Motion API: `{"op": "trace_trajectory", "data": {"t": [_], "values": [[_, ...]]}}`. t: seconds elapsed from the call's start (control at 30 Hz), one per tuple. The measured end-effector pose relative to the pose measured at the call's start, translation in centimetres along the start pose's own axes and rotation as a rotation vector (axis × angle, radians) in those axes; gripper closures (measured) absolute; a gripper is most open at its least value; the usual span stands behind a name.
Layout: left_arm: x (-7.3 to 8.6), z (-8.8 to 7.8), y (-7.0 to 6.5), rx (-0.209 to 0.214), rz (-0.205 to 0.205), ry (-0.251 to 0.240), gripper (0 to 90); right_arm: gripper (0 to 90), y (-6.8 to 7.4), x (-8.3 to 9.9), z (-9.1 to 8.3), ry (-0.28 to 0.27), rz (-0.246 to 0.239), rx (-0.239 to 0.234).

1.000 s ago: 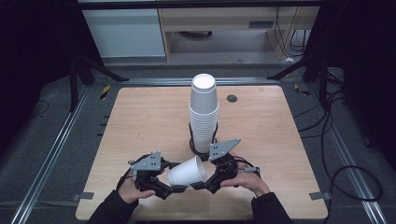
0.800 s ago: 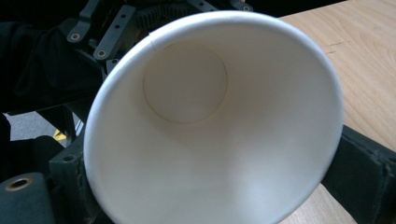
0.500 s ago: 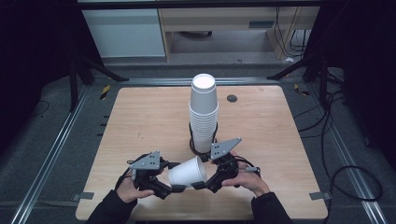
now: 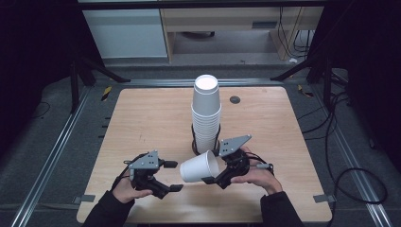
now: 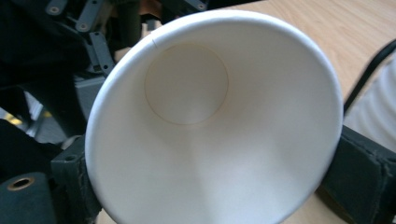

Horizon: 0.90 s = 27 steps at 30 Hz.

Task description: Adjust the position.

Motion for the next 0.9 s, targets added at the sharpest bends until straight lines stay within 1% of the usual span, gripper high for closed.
{"op": "trace_trajectory", "data": {"t": [0.03, 0.07, 0.13, 0.17, 0.2, 0.23, 0.3, 0.37, 0.4, 0.43, 0.47, 0.5, 0.53, 0.57, 0.7, 0.8, 0.9], "values": [[0.1, 0.0, 0.1, -0.007, -0.002, 0.005, 15.3, 7.9, -0.3, -0.1, 0.0, 0.017, -0.006, 0.015], [0.2, 0.1, 0.3, -0.014, 0.0, 0.011, 15.1, 7.9, -0.4, -0.2, 0.0, 0.028, -0.007, 0.019], [0.3, 0.1, 0.4, -0.019, -0.003, 0.021, 14.4, 7.9, -0.7, -0.4, 0.1, 0.07, -0.023, 0.032], [0.4, 0.1, 0.4, -0.019, -0.003, 0.024, 14.2, 7.9, -0.8, -0.6, 0.2, 0.083, -0.028, 0.034], [0.5, 0.1, 0.5, -0.025, -0.003, 0.03, 13.7, 7.9, -1.0, -0.9, 0.5, 0.118, -0.04, 0.037], [0.6, 0.2, 0.6, -0.033, -0.002, 0.037, 13.7, 7.9, -1.0, -0.9, 0.5, 0.118, -0.04, 0.037], [0.8, 0.2, 0.7, -0.041, 0.001, 0.048, 13.8, 7.9, -1.1, -1.3, 0.9, 0.157, -0.061, 0.039], [0.8, 0.2, 0.9, -0.052, 0.006, 0.054, 13.3, 7.9, -1.1, -1.6, 1.3, 0.192, -0.071, 0.038], [0.8, 0.2, 0.9, -0.054, 0.005, 0.055, 13.2, 7.8, -1.2, -1.9, 1.8, 0.225, -0.082, 0.037], [0.9, 0.2, 1.0, -0.056, 0.005, 0.055, 13.2, 7.8, -1.2, -1.9, 1.8, 0.225, -0.082, 0.037], [0.9, 0.2, 1.0, -0.058, 0.008, 0.057, 13.0, 7.9, -1.2, -2.1, 2.0, 0.238, -0.085, 0.037], [0.9, 0.2, 1.0, -0.061, 0.01, 0.059, 13.0, 7.9, -1.2, -2.3, 2.3, 0.249, -0.098, 0.033], [0.9, 0.3, 1.0, -0.066, 0.015, 0.063, 12.5, 7.8, -1.1, -2.6, 2.8, 0.263, -0.104, 0.024], [1.0, 0.3, 1.0, -0.069, 0.016, 0.067, 12.5, 7.8, -1.1, -2.6, 2.8, 0.263, -0.104, 0.024], [1.2, 0.5, 1.1, -0.08, 0.025, 0.081, 12.5, 7.9, -0.8, -2.9, 3.9, 0.31, -0.131, 0.008], [1.3, 0.6, 1.1, -0.09, 0.035, 0.095, 12.5, 7.9, -0.4, -3.1, 4.8, 0.331, -0.141, -0.006], [1.5, 0.7, 1.1, -0.092, 0.036, 0.102, 12.6, 7.9, -0.1, -3.3, 5.3, 0.348, -0.155, -0.02]]}}
Point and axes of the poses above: each handheld gripper's, and its own axes: z roughly forward along the jaws, x roughly out of its underside, y roughly to its left, the point moved 10 cm from there along z, roughly forward along the jaws, and after that the axes turned 7 degrees about -x, right-handed, at the moved point
